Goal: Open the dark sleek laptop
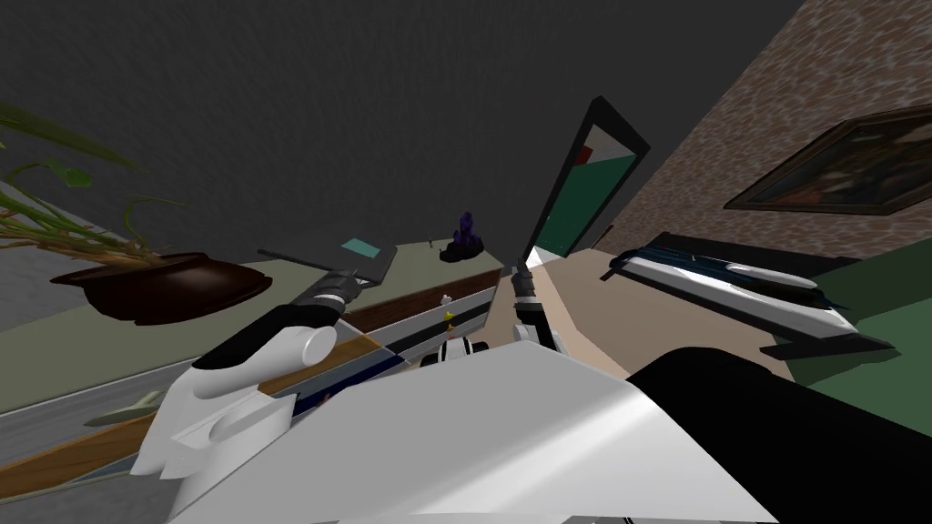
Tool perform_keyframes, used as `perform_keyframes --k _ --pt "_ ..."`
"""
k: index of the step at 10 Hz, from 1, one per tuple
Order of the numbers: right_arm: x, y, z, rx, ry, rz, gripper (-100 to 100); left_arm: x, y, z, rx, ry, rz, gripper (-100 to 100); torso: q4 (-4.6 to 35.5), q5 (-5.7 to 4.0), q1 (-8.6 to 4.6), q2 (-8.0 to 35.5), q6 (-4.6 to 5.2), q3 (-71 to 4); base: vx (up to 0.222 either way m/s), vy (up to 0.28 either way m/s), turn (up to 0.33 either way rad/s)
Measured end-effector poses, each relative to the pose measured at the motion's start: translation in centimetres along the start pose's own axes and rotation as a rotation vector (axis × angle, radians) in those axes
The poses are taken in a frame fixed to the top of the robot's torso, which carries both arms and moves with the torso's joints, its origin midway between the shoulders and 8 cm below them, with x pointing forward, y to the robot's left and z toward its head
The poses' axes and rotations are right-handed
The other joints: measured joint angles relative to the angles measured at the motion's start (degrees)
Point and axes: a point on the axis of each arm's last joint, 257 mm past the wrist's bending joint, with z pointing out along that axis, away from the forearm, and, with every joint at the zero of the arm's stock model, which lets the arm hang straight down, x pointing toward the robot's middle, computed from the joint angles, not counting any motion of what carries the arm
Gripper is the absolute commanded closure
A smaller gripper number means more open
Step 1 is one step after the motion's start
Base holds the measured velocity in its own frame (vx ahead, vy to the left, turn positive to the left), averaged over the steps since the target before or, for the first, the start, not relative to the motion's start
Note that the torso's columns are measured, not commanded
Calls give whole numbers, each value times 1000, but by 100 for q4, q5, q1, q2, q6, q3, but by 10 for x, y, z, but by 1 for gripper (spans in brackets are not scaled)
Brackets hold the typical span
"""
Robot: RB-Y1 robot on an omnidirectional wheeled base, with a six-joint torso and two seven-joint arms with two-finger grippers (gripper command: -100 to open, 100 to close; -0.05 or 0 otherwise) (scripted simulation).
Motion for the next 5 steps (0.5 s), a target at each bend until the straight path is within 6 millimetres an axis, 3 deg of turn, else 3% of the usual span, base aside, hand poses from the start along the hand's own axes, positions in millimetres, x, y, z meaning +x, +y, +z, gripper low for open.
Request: perform_keyframes --k 5 --pt "0 0 0 0 0 0 0 13 4 8 10 23 -171 100 0 -3 -8 -2 1 -2 -15 30 23"
